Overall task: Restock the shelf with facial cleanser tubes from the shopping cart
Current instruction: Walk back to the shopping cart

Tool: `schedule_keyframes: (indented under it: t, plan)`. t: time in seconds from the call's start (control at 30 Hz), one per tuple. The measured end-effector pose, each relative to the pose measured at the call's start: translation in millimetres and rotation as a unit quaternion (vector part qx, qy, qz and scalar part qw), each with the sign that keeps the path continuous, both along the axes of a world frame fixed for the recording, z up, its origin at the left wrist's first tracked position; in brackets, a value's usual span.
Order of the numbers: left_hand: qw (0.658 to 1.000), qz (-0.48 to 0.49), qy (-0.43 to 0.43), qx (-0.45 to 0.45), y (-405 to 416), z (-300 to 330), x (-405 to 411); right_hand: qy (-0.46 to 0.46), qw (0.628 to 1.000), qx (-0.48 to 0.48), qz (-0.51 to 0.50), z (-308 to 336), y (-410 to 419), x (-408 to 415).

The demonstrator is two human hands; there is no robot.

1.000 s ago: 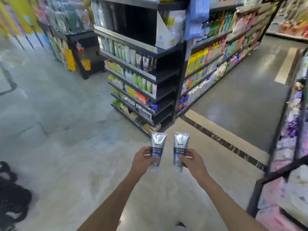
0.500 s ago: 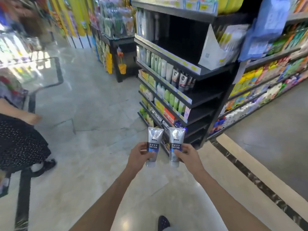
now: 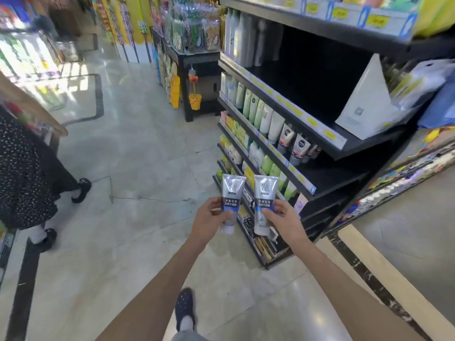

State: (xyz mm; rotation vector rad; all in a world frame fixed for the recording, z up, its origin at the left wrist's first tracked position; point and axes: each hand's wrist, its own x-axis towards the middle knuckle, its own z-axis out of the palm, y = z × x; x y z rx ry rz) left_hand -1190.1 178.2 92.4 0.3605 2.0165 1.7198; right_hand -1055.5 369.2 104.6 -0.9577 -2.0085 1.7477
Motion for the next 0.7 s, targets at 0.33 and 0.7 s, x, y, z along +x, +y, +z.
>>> schedule_keyframes:
  t: [0.33, 0.7]
  plan:
    - [0.996, -0.086, 0.023, 0.022, 60, 32, -185, 0.001, 0.997, 0.014, -0.072, 23, 34, -155]
    - [0.986, -0.141, 0.039, 0.086, 144, 87, -354, 0.065, 0.984, 0.049, -0.158, 90, 85, -301]
